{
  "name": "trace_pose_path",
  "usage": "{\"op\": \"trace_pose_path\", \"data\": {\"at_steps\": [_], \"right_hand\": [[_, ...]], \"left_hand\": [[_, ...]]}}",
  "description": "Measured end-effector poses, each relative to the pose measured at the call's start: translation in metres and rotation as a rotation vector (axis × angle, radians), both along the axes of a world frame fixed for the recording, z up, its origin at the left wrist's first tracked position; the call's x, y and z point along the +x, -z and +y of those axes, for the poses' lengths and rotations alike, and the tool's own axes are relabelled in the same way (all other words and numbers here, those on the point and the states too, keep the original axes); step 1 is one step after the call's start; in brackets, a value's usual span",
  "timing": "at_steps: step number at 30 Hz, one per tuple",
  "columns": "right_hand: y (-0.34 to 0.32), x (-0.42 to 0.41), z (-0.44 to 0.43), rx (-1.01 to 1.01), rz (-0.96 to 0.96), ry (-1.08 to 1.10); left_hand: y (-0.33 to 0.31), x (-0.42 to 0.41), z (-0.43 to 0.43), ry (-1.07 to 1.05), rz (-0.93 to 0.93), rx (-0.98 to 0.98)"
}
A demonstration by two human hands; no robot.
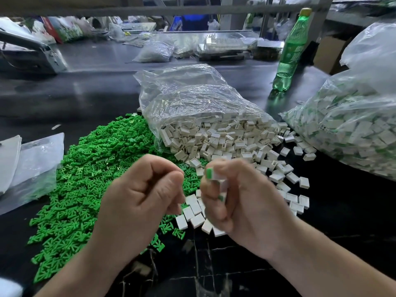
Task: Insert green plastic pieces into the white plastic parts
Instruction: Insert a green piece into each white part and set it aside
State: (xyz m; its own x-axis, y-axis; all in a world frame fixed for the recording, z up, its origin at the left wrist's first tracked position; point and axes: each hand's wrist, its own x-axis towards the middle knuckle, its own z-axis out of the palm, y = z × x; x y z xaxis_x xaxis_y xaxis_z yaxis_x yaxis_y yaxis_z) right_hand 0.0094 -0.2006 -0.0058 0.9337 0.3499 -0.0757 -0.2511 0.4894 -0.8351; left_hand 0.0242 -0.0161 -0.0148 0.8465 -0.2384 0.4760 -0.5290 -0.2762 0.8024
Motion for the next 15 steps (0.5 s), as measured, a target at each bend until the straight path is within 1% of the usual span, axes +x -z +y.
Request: {"op": "trace_pose_path", "data": {"at_steps": [2, 3, 5, 6, 7, 9, 11, 13, 15], "right_hand": [[-0.002, 0.005, -0.009, 0.197, 0.004, 0.024], [-0.002, 0.007, -0.012, 0.243, 0.017, 0.049], [-0.001, 0.011, -0.016, 0.256, 0.073, 0.100], [0.001, 0.013, -0.017, 0.227, 0.097, 0.111], [0.003, 0.014, -0.017, 0.158, 0.108, 0.110], [0.006, 0.014, -0.017, -0.037, 0.080, 0.114], [0.009, 0.013, -0.015, -0.190, 0.043, 0.133], [0.008, 0.011, -0.012, -0.274, 0.008, 0.138], [0.007, 0.010, -0.010, -0.307, -0.015, 0.136]], "left_hand": [[0.001, 0.011, 0.011, -0.210, -0.070, 0.234], [0.003, 0.016, 0.016, -0.278, -0.078, 0.391], [0.008, 0.022, 0.019, -0.308, -0.003, 0.722], [0.010, 0.023, 0.019, -0.307, 0.035, 0.855], [0.011, 0.023, 0.017, -0.300, 0.047, 0.944], [0.012, 0.021, 0.012, -0.282, 0.034, 1.022], [0.011, 0.019, 0.009, -0.284, 0.002, 1.046], [0.011, 0.019, 0.008, -0.304, -0.035, 0.998], [0.012, 0.022, 0.007, -0.313, -0.046, 0.975]]}}
